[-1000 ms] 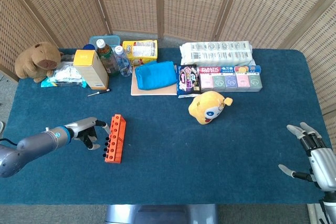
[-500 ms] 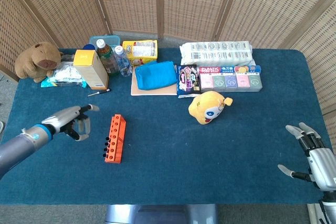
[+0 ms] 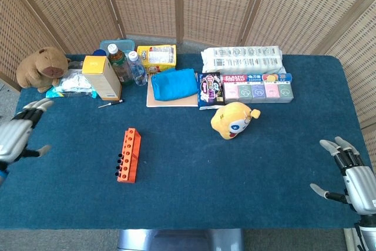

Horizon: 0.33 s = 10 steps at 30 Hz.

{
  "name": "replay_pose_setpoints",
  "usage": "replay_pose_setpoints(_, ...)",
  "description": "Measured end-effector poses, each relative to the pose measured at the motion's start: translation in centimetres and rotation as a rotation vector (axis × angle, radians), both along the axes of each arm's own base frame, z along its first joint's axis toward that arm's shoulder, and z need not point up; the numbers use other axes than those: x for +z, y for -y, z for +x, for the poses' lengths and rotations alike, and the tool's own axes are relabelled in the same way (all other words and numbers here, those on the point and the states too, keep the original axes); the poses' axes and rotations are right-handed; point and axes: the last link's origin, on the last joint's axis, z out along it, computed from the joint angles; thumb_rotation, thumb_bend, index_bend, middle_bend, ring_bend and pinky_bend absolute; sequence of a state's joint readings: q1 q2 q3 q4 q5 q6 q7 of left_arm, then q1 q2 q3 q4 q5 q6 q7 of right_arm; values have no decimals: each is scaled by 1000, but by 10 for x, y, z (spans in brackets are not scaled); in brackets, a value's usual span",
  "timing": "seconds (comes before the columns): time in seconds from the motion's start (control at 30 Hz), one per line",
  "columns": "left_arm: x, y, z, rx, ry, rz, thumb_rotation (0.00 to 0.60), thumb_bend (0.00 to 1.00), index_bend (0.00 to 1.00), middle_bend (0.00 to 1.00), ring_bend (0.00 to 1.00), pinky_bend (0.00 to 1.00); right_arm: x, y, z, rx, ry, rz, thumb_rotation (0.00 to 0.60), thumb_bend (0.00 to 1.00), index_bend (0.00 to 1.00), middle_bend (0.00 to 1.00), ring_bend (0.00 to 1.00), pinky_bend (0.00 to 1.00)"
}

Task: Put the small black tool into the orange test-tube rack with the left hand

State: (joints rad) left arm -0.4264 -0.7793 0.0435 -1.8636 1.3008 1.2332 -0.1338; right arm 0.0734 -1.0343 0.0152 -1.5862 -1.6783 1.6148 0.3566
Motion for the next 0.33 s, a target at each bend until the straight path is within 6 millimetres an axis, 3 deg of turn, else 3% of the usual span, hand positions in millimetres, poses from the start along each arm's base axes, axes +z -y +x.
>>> replay_pose_setpoints(0.17, -2, 51, -38, 42, -39, 125, 600, 227, 0, 0, 0, 169, 4, -1, -1, 3, 8, -21, 595, 0, 107, 149, 48, 63)
replay_pose_setpoints(0.33, -15, 85, -57, 73, -47, 190, 600, 226, 0, 0, 0, 164, 7, -3, -1, 11, 7, -37, 596, 0, 107, 139, 48, 63)
